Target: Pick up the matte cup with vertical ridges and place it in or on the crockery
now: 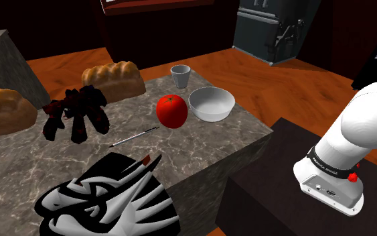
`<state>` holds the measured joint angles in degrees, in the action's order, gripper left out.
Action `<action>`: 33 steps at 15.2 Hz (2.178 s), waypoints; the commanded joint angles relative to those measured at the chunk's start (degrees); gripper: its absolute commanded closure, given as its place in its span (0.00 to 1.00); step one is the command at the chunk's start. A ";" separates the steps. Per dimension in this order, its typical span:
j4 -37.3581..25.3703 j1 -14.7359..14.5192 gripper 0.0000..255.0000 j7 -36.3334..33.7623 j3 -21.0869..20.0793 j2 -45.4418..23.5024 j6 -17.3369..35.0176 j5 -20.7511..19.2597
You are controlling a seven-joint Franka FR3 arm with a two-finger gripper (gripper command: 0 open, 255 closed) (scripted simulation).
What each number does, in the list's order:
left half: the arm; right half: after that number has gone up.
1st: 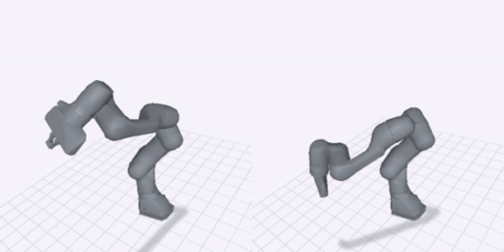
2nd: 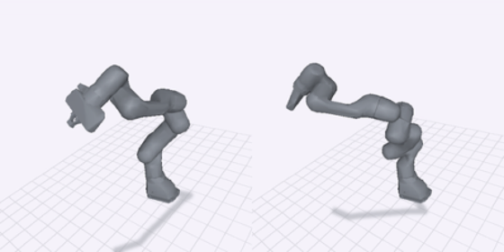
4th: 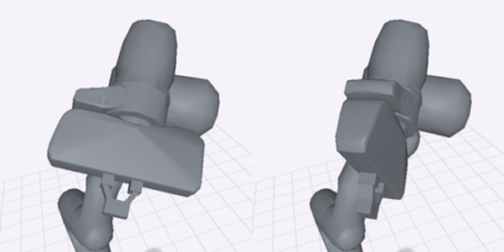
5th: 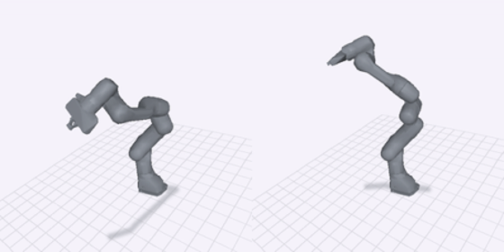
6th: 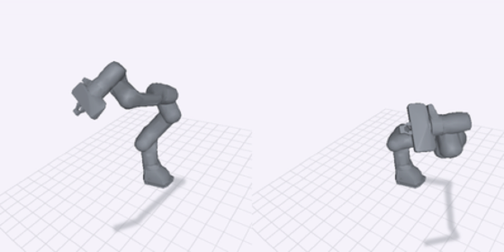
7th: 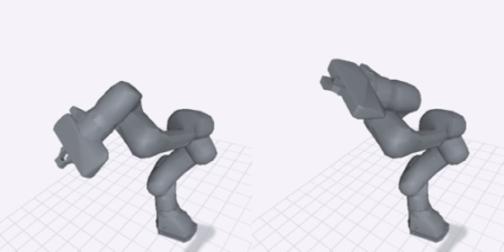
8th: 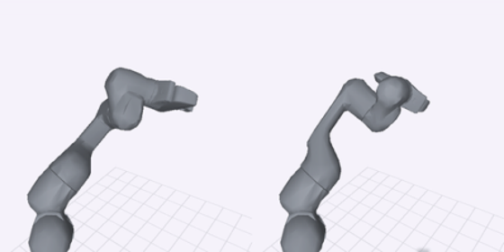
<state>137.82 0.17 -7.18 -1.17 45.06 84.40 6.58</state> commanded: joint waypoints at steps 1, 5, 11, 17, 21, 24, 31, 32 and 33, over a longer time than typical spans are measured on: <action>0.00 0.00 0.00 0.00 0.00 0.00 0.00 0.00; -2.71 -0.42 0.00 -1.90 -2.90 -8.04 6.19 -0.10; -9.05 -0.55 0.00 -5.37 -6.90 -20.78 13.65 -1.82; -18.04 -0.58 0.00 -9.79 -10.27 -34.05 18.49 -5.73; -25.58 -1.06 0.00 -13.08 -11.88 -43.18 20.03 -9.48; -32.15 -1.84 0.00 -15.51 -12.64 -50.19 20.22 -12.69; -51.47 -5.51 0.00 -19.75 -12.60 -67.53 17.32 -20.24; -54.86 -6.23 0.00 -20.09 -12.40 -70.21 16.49 -21.23; -58.49 -7.00 0.00 -20.33 -12.17 -72.98 15.53 -22.18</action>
<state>83.78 -5.91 -27.06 -13.52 -24.65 101.26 -14.46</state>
